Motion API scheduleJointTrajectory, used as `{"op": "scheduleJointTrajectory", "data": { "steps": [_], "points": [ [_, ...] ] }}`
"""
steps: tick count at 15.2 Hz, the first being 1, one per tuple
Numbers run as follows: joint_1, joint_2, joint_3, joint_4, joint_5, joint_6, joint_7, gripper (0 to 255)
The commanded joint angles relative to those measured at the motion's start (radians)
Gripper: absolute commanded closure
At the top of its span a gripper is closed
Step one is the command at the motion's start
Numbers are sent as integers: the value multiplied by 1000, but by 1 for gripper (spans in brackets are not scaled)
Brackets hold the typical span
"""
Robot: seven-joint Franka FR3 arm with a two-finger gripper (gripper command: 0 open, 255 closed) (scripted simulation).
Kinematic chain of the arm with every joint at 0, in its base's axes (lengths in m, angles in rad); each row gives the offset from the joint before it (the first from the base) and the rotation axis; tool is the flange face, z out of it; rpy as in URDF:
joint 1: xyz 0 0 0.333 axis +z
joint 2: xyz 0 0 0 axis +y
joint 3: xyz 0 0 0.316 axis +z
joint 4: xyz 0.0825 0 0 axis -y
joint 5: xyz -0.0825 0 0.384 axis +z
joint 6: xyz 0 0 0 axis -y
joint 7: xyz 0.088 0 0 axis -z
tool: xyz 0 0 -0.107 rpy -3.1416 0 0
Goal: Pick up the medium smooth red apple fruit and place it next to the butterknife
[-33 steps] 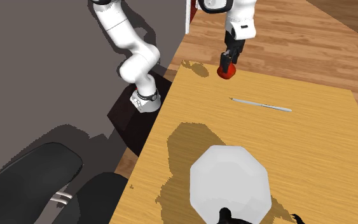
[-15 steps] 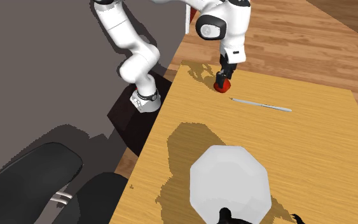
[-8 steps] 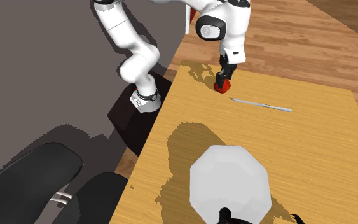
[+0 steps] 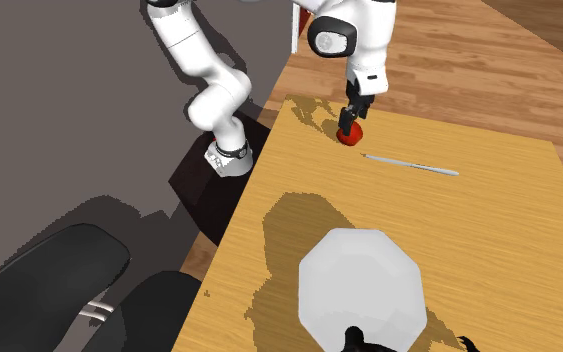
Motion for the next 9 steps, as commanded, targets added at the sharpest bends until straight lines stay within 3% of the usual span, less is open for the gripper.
{"op": "scheduleJointTrajectory", "data": {
  "steps": [1,9],
  "points": [
    [0,-21,-5,42,-1,-64,1,0],
    [0,-28,-8,62,-2,-92,1,0]
  ]
}}
